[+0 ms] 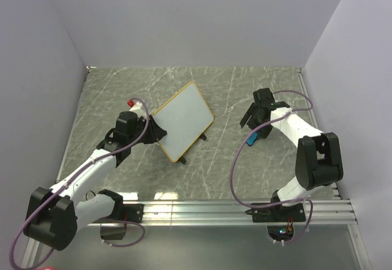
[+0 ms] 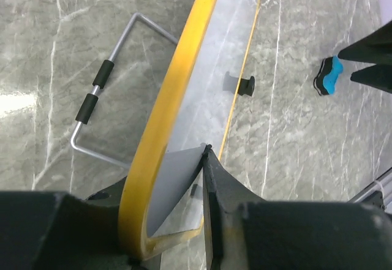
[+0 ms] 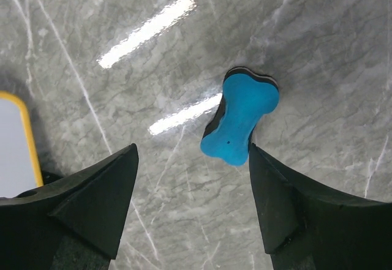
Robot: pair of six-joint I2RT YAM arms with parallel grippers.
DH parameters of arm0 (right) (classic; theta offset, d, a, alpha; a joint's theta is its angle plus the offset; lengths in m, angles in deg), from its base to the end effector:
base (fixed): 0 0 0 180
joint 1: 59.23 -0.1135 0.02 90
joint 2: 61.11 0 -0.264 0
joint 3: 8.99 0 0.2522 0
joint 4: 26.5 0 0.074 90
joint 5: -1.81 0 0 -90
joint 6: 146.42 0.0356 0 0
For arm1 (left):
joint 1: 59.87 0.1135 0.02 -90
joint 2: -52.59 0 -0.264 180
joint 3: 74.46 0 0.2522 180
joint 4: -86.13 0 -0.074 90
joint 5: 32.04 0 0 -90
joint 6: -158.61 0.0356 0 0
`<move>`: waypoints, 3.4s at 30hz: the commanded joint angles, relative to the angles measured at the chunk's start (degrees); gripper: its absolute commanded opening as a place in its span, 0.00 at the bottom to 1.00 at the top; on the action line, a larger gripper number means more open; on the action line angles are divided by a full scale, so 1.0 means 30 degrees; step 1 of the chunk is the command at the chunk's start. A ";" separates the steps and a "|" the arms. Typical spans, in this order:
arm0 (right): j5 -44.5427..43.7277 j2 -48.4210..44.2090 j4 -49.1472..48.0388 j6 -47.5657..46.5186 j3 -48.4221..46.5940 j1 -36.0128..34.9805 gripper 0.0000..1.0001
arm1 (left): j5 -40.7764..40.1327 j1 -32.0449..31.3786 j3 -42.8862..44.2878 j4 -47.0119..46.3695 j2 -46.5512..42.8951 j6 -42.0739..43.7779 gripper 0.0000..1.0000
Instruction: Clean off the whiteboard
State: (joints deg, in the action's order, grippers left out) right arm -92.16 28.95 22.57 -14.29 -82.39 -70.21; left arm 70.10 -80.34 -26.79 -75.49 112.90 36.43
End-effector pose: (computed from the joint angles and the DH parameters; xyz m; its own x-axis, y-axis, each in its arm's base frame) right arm 0.3018 0.0560 0.2054 -0.7724 0.5318 -0.3472 0.4801 0.8468 0.2289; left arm 0.2115 -0.0869 0.2316 -0.6806 -0.3017 -0.6676 0.1752 0.8178 -0.5481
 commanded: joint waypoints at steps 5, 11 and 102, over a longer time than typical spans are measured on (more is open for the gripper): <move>0.0472 0.0096 0.0593 -0.0273 -0.1829 0.0087 0.79 | -0.6039 0.0583 -0.0346 0.1798 0.1047 0.0418 0.00; 0.0853 0.0068 0.0710 -0.0420 -0.2153 0.0058 0.79 | -0.6273 0.0466 -0.0901 0.1828 0.1430 -0.2014 0.00; 0.6651 -1.4670 -0.3976 -0.2647 0.3032 -0.6271 0.83 | -1.0608 -0.1175 1.4741 0.8770 0.1546 -0.0522 0.97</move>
State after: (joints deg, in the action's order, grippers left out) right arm -74.61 -16.06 11.36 -23.17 -73.73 -88.96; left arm 37.36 -84.21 14.41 -49.52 117.40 33.81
